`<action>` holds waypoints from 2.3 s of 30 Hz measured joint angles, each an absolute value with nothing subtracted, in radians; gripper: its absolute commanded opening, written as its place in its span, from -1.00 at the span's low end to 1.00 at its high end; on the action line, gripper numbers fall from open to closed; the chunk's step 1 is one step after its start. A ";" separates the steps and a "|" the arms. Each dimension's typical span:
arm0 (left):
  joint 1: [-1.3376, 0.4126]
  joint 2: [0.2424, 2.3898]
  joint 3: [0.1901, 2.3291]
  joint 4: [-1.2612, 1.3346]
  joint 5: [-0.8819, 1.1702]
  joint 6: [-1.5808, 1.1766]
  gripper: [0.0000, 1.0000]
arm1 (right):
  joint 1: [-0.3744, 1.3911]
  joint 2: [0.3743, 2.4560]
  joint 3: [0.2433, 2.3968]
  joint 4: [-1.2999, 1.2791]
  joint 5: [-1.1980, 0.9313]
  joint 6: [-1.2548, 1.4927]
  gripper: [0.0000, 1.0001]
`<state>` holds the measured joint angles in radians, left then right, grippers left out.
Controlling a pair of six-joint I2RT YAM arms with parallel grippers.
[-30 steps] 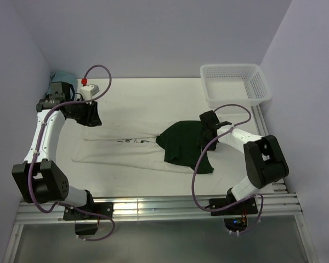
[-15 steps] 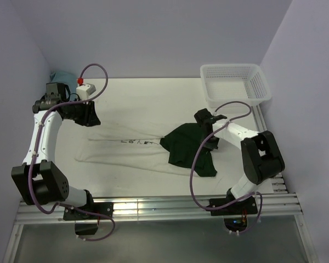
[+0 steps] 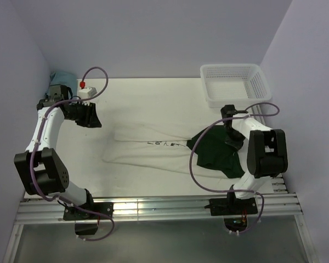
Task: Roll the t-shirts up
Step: Fold the tshirt
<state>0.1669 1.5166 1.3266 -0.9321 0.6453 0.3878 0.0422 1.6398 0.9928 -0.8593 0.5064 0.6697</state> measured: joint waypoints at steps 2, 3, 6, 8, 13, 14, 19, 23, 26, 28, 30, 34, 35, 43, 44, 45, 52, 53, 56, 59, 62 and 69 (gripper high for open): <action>0.170 1.535 1.322 -0.925 0.641 0.387 -0.21 | -0.007 1.660 0.998 -0.857 0.516 0.654 -0.97; 0.172 1.543 1.320 -0.923 0.639 0.387 -0.21 | -0.034 1.671 1.002 -0.857 0.517 0.647 -0.84; 0.176 1.581 1.319 -0.916 0.633 0.388 -0.18 | -0.091 1.687 1.013 -0.850 0.515 0.635 -0.03; 0.176 1.611 1.320 -0.920 0.639 0.391 -0.15 | -0.104 1.681 1.013 -0.847 0.512 0.619 0.34; 0.177 1.722 1.386 -0.958 0.685 0.424 -0.15 | -0.102 1.576 0.993 -0.823 0.472 0.612 0.47; 0.177 1.747 1.408 -0.970 0.700 0.435 -0.16 | -0.102 1.533 0.985 -0.821 0.461 0.612 0.47; 0.151 1.792 1.438 -0.985 0.733 0.458 -0.18 | -0.089 1.308 0.941 -0.813 0.414 0.634 0.42; 0.061 1.787 1.396 -0.940 0.720 0.427 -0.16 | -0.008 1.145 0.924 -0.811 0.358 0.676 0.42; -0.014 1.787 1.337 -0.905 0.693 0.397 -0.07 | 0.123 1.098 0.924 -0.808 0.343 0.724 0.42; -0.049 1.787 1.302 -0.887 0.670 0.378 -0.03 | 0.210 1.100 0.924 -0.808 0.332 0.753 0.42; -0.072 1.787 1.268 -0.866 0.648 0.357 0.02 | 0.253 1.107 0.924 -0.809 0.326 0.773 0.42; -0.086 1.787 1.242 -0.826 0.620 0.319 0.04 | 0.289 1.114 0.924 -0.808 0.324 0.806 0.42; -0.089 1.787 1.241 -0.814 0.611 0.308 0.05 | 0.295 1.116 0.924 -0.808 0.324 0.813 0.41; -0.100 1.798 1.241 -0.725 0.560 0.239 0.03 | 0.329 1.124 0.924 -0.808 0.324 0.844 0.42; -0.101 1.806 1.241 -0.717 0.558 0.235 0.02 | 0.332 1.124 0.924 -0.809 0.325 0.846 0.41; -0.102 1.814 1.241 -0.710 0.557 0.225 0.02 | 0.336 1.124 0.923 -0.808 0.324 0.848 0.42; -0.110 1.848 1.240 -0.675 0.552 0.195 -0.03 | 0.385 1.090 0.868 -0.801 0.324 0.879 0.41; -0.112 1.849 1.240 -0.672 0.551 0.192 -0.05 | 0.394 1.084 0.854 -0.801 0.324 0.886 0.41; -0.121 1.850 1.240 -0.665 0.551 0.185 -0.08 | 0.413 1.065 0.818 -0.804 0.324 0.905 0.41; -0.135 1.852 1.240 -0.657 0.547 0.178 -0.13 | 0.422 1.028 0.781 -0.805 0.324 0.921 0.41; -0.142 1.859 1.240 -0.651 0.542 0.173 -0.25 | 0.426 0.978 0.743 -0.809 0.321 0.936 0.41; -0.145 1.867 1.240 -0.648 0.524 0.163 -0.84 | 0.430 0.922 0.662 -0.803 0.302 0.961 0.42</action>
<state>-0.1448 1.8671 1.2400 -0.6479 0.5243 0.1631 0.4297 0.9222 0.6624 -0.8032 0.3019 0.9611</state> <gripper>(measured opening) 0.147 0.709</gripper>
